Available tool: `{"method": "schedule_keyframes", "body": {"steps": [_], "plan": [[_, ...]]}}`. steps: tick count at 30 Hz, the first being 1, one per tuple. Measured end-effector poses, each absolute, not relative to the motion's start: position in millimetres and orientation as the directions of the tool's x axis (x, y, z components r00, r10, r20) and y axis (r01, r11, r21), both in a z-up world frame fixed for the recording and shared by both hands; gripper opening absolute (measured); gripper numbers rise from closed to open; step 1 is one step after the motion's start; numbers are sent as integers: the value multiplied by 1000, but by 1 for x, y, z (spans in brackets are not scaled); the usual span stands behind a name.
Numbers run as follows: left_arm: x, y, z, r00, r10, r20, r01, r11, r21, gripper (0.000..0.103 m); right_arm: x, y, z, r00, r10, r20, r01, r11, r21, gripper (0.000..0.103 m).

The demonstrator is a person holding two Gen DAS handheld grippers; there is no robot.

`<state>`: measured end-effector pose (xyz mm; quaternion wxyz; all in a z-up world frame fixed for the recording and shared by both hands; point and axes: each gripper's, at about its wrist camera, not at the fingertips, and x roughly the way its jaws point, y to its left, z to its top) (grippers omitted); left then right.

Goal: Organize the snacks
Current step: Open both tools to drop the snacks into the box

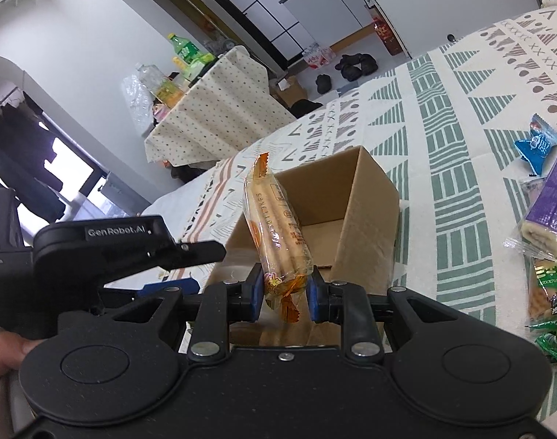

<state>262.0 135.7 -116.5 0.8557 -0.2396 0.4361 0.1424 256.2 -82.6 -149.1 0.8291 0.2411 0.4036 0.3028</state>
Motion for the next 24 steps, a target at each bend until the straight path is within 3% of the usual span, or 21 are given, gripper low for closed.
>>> {"method": "schedule_keyframes", "body": {"steps": [3,7,12,17,24], "plan": [[260,136,-119,564,41,-825,-468,839,-278,62,255,-80,-149,495,690,-528,-310,708,635,25],[256,137,-121,545,48,-837,-483,834,-266,73,253,-79,-148,499,679,-538,-309,720,622,30],[245,133,-121,521,67,-851,-505,828,-244,81,249,-87,-144,509,672,-538,-299,724,621,51],[231,126,-117,508,76,-858,-507,832,-227,82,240,-97,-133,534,653,-537,-296,740,605,53],[210,111,-106,522,104,-847,-510,834,-212,90,227,-122,-117,590,603,-538,-279,777,565,81]]}}
